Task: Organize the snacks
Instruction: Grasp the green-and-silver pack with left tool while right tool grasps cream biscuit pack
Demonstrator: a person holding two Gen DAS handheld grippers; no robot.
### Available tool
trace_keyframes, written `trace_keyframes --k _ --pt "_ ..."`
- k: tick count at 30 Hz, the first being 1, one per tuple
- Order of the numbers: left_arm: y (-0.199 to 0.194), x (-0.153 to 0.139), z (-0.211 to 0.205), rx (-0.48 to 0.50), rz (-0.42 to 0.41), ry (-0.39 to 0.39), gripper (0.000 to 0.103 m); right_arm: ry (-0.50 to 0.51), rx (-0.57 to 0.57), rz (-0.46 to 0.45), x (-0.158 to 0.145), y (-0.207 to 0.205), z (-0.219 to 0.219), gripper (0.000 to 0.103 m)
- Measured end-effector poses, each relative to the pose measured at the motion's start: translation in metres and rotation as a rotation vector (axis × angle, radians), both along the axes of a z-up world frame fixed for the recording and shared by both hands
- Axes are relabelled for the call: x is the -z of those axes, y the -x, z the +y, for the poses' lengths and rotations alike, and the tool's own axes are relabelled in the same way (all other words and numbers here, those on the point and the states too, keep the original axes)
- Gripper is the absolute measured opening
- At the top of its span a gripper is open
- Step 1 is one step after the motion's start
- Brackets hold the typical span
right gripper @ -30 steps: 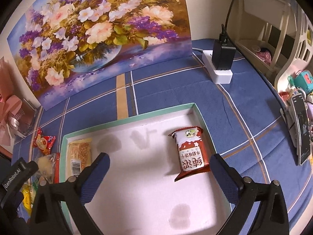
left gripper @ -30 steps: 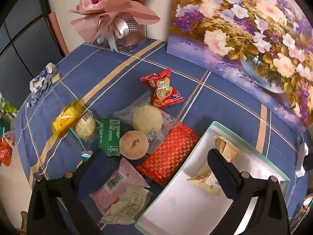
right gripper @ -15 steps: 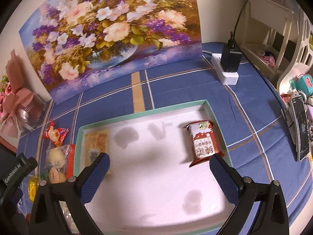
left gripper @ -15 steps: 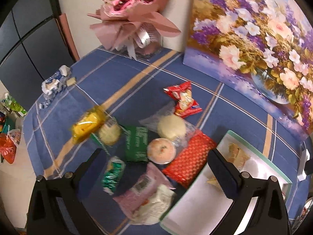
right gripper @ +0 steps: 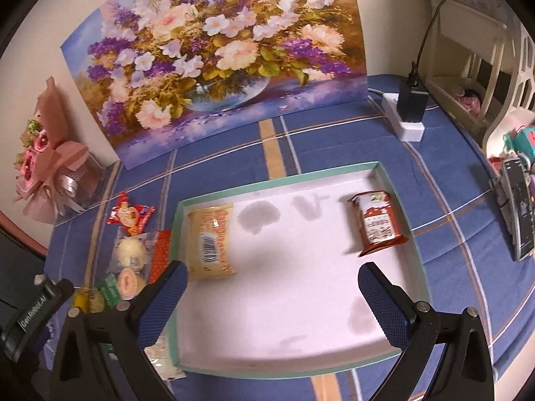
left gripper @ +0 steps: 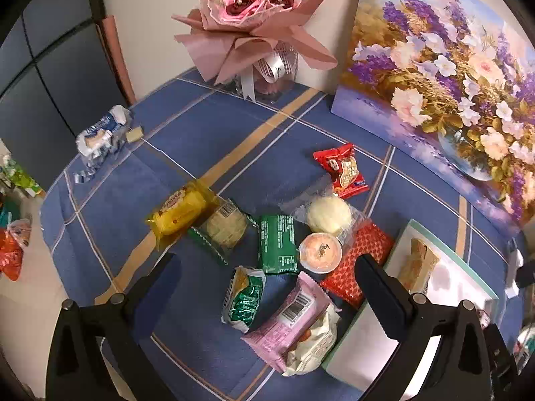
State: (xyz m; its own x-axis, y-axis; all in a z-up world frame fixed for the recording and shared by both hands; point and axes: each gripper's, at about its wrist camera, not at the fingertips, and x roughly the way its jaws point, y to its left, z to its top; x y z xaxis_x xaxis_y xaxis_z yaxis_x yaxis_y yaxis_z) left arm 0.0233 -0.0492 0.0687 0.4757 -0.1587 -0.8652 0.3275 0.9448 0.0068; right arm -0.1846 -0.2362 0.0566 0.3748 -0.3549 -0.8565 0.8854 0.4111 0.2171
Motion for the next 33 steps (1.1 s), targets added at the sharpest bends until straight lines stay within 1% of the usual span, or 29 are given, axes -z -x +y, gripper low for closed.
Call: trace_keyframes --k 5,8,12,15,17,18,21,26,28,29,31,33 --pt "-0.011 0.006 0.02 -0.003 0.046 0.022 0.103 -0.034 -0.028 -0.038 0.001 -0.01 0.013 0.103" --pt "-0.018 0.014 0.03 -0.001 0.098 0.042 0.103 -0.069 -0.071 -0.066 0.005 -0.02 0.026 0.103" --pt "-0.027 0.028 0.038 -0.007 0.15 0.055 0.103 -0.088 -0.12 -0.059 0.013 -0.035 0.048 0.103" --pt "-0.035 0.044 0.04 0.001 0.185 0.038 0.103 -0.115 -0.146 -0.063 0.021 -0.047 0.062 0.102" --pt "-0.039 0.056 0.044 0.0 0.224 0.039 0.103 -0.14 -0.165 -0.061 0.027 -0.055 0.069 0.1" --pt "-0.041 0.061 0.047 -0.008 0.243 0.046 0.103 -0.151 -0.17 -0.063 0.03 -0.058 0.073 0.098" --pt "-0.046 0.072 0.056 -0.03 0.278 0.063 0.103 -0.178 -0.186 -0.056 0.039 -0.064 0.085 0.095" --pt "-0.053 0.079 0.064 -0.013 0.342 0.088 0.103 -0.202 -0.197 -0.029 0.048 -0.072 0.094 0.086" --pt "-0.056 0.084 0.064 0.01 0.365 0.072 0.103 -0.231 -0.196 -0.014 0.054 -0.075 0.095 0.081" --pt "-0.058 0.087 0.065 0.017 0.379 0.062 0.103 -0.239 -0.197 -0.006 0.056 -0.076 0.095 0.08" --pt "-0.061 0.092 0.067 0.021 0.413 0.071 0.103 -0.246 -0.194 0.007 0.058 -0.079 0.095 0.076" --pt "-0.064 0.095 0.068 0.023 0.429 0.077 0.103 -0.259 -0.182 0.014 0.059 -0.079 0.095 0.073"
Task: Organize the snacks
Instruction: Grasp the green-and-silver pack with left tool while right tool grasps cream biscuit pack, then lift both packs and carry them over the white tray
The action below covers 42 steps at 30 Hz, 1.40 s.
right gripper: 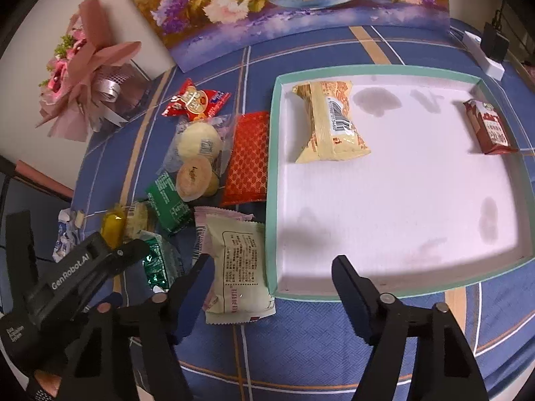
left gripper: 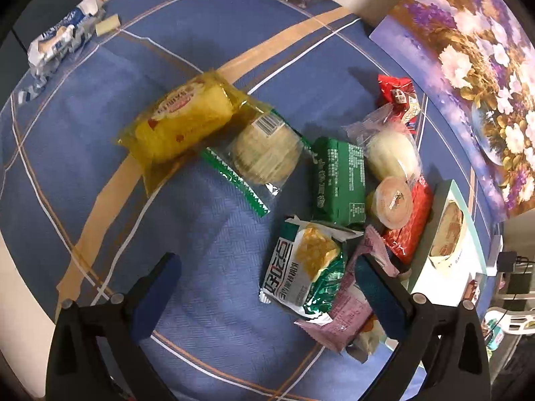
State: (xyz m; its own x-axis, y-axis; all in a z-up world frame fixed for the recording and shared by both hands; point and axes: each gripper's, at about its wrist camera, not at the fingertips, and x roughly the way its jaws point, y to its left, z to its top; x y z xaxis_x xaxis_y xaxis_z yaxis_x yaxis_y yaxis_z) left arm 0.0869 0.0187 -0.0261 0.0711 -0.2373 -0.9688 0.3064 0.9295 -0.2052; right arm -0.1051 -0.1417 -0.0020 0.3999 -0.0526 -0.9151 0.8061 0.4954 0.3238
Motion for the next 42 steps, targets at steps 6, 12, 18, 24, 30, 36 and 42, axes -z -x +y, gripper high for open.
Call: trace_keyframes --k 6,12,18,24,30,36,42 --pt "-0.004 0.006 -0.012 0.045 0.047 0.061 0.095 -0.014 -0.004 0.025 0.0 -0.007 0.001 0.061" --pt "-0.008 0.009 -0.029 0.094 0.073 0.093 0.076 -0.007 -0.042 0.034 -0.004 -0.018 0.006 0.053" --pt "-0.014 0.032 -0.035 0.094 0.153 0.104 0.053 -0.052 -0.06 0.055 0.007 -0.024 0.012 0.052" --pt "-0.013 0.043 -0.038 0.084 0.16 0.097 0.037 -0.1 -0.051 0.057 0.018 -0.023 0.016 0.052" --pt "-0.007 0.047 -0.037 0.106 0.157 0.07 0.028 -0.111 -0.039 0.054 0.018 -0.02 0.016 0.052" --pt "0.006 0.05 -0.044 0.13 0.148 0.041 0.028 -0.142 -0.031 0.037 0.014 -0.017 0.017 0.052" --pt "0.023 0.058 -0.052 0.138 0.147 0.023 0.028 -0.152 -0.034 0.046 0.015 -0.017 0.02 0.053"
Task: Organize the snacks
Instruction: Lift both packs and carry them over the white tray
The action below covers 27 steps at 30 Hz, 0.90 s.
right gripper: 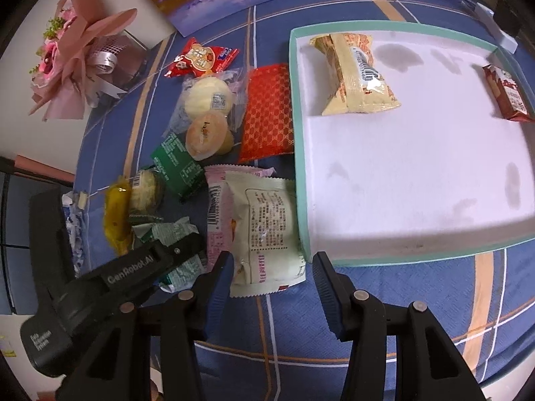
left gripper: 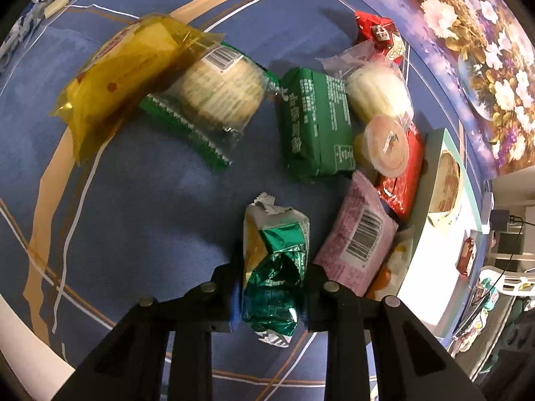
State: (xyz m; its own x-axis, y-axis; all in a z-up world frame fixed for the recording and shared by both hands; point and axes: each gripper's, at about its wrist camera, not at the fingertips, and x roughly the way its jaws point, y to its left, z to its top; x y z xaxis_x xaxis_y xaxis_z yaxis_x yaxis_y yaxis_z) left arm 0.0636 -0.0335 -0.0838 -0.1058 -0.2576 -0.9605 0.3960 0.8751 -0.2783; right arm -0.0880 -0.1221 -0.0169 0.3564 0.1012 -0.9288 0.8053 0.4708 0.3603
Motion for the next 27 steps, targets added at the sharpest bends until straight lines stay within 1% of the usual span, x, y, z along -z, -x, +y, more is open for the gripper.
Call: trace_keyframes --k 6,7,9,12,17,23,27 --pt "0.004 0.008 -0.004 -0.009 0.004 -0.001 0.028 -0.026 -0.013 0.004 0.005 -0.001 0.003 0.053" --pt "0.006 0.01 0.0 -0.012 0.006 0.002 0.028 -0.036 -0.013 0.0 0.007 -0.001 0.003 0.053" --pt "0.003 0.014 -0.001 -0.021 0.013 0.007 0.028 -0.091 -0.008 -0.005 0.015 -0.001 0.003 0.053" --pt "-0.006 0.003 0.015 -0.024 0.019 0.01 0.028 -0.095 0.003 -0.004 0.019 -0.001 0.001 0.053" --pt "-0.01 0.0 0.024 -0.036 0.025 0.014 0.028 -0.117 0.032 -0.043 0.022 0.001 -0.007 0.053" --pt "-0.015 -0.005 0.033 -0.056 0.006 0.004 0.028 -0.116 0.053 -0.059 0.025 0.001 -0.015 0.053" --pt "-0.017 -0.004 0.036 -0.057 0.009 0.0 0.028 -0.132 0.069 -0.074 0.03 0.001 -0.018 0.054"
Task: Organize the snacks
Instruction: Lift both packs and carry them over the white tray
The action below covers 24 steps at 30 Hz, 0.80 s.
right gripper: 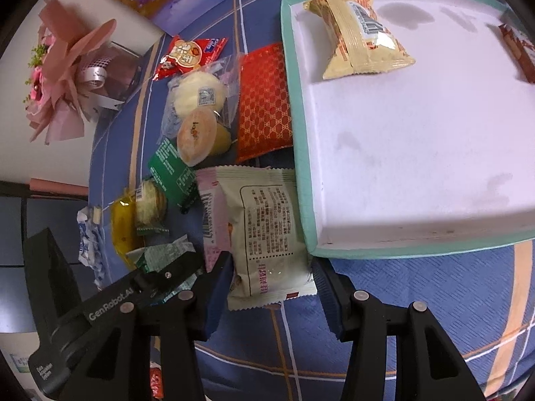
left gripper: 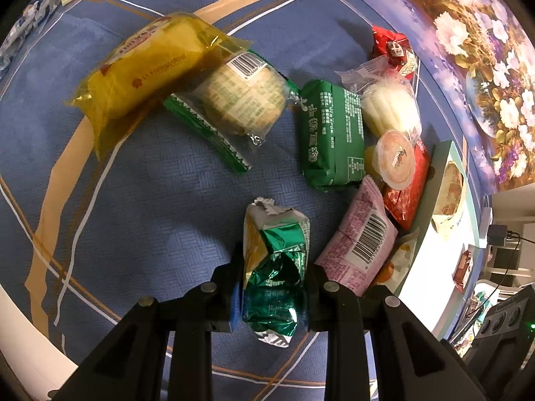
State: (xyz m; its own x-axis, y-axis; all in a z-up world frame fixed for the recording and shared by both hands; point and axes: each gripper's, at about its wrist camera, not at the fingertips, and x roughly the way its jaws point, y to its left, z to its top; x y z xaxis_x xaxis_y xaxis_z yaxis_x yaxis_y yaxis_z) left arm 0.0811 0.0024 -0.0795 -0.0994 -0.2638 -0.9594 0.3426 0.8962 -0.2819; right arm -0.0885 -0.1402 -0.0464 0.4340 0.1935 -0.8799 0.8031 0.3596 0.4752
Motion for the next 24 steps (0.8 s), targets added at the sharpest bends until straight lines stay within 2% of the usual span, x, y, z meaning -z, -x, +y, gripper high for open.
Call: trace_keyframes --k 8,14,24 --pt "-0.001 0.0 0.0 0.002 -0.002 -0.008 0.028 -0.003 0.021 -0.014 0.005 -0.002 -0.002 0.056" --pt "0.003 -0.001 -0.005 -0.009 -0.003 -0.01 0.028 -0.058 0.065 -0.037 0.018 0.003 -0.005 0.057" --pt "0.003 -0.006 -0.005 -0.01 -0.009 -0.012 0.028 -0.037 0.05 -0.023 0.014 -0.001 -0.002 0.055"
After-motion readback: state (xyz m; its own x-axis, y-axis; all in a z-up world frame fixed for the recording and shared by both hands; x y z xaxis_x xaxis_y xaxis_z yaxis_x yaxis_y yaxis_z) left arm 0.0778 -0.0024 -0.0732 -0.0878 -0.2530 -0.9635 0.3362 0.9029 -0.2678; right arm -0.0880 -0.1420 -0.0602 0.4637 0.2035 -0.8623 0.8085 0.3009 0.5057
